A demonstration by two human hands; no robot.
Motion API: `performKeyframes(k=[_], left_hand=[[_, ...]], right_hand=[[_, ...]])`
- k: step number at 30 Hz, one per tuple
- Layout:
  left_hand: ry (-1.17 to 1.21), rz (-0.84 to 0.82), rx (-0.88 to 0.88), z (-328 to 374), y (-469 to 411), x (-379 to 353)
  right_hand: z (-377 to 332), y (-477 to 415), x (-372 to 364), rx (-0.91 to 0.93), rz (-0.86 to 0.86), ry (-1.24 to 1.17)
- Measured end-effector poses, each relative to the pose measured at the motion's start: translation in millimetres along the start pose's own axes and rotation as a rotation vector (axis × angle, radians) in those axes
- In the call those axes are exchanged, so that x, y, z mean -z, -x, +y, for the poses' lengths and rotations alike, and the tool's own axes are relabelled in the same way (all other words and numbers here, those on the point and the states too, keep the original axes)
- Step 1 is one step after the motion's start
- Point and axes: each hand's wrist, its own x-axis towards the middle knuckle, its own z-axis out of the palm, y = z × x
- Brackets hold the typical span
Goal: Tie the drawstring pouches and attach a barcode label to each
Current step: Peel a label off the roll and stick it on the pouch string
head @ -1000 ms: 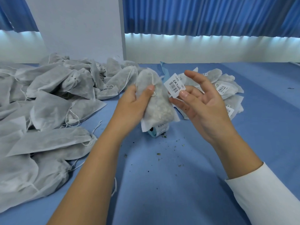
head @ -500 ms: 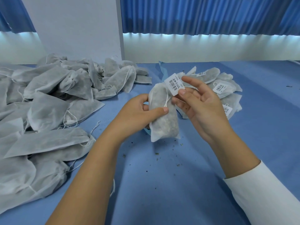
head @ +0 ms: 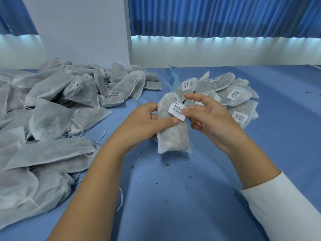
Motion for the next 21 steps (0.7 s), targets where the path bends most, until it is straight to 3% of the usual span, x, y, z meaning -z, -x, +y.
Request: performKeyframes(k=[11, 17, 21], left_hand=[[-0.040, -0.015, -0.023, 4, 3, -5], [-0.101, 0.246, -0.032, 2, -2, -19], [-0.022, 0.277, -0.065, 1, -4, -20]], right_hand=[[6, -1, -2, 0.077, 0.086, 0.115], [10, 0, -7, 0.178, 0.126, 0.131], [11, -1, -9, 0.121, 0.204, 0.145]])
